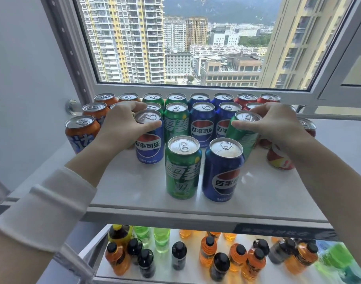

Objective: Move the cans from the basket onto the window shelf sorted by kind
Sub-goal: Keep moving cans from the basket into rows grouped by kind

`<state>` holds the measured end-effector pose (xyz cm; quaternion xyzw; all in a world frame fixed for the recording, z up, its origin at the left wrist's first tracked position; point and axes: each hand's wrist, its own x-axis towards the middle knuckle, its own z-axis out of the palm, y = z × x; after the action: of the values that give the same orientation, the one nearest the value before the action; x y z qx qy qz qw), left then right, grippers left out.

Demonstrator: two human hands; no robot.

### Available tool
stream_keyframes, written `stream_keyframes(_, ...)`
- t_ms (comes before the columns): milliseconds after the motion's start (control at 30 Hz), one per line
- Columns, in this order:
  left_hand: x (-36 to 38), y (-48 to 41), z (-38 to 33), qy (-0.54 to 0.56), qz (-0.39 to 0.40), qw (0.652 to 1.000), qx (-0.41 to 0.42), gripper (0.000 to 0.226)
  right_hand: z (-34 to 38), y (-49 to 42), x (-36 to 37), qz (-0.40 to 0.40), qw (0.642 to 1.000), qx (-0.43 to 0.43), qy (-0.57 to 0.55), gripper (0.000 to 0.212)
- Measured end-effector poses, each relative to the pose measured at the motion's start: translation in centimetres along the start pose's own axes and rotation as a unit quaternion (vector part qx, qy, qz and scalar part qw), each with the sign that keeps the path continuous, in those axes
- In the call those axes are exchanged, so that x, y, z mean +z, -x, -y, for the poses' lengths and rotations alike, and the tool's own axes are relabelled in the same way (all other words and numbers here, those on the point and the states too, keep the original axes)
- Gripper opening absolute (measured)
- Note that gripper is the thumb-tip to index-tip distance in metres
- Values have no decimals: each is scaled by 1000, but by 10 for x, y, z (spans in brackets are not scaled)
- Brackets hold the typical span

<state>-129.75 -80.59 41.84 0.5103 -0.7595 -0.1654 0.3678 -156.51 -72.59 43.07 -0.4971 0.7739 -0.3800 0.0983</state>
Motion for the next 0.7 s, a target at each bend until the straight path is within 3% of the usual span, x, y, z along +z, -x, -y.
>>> stream_keyframes(133,-6,-8,-33,13,19,999,48,61,5,3,-18,-14,1000,-3,-10,65)
stream_keyframes(267,12,-14,-71,9,81,991,104,64,9,5,-33,-18,1000,-9,-6,71)
stream_keyframes(700,97,-32,-119,-22,186,977,106,61,-5,6,-56,-42,999,-1,13,69)
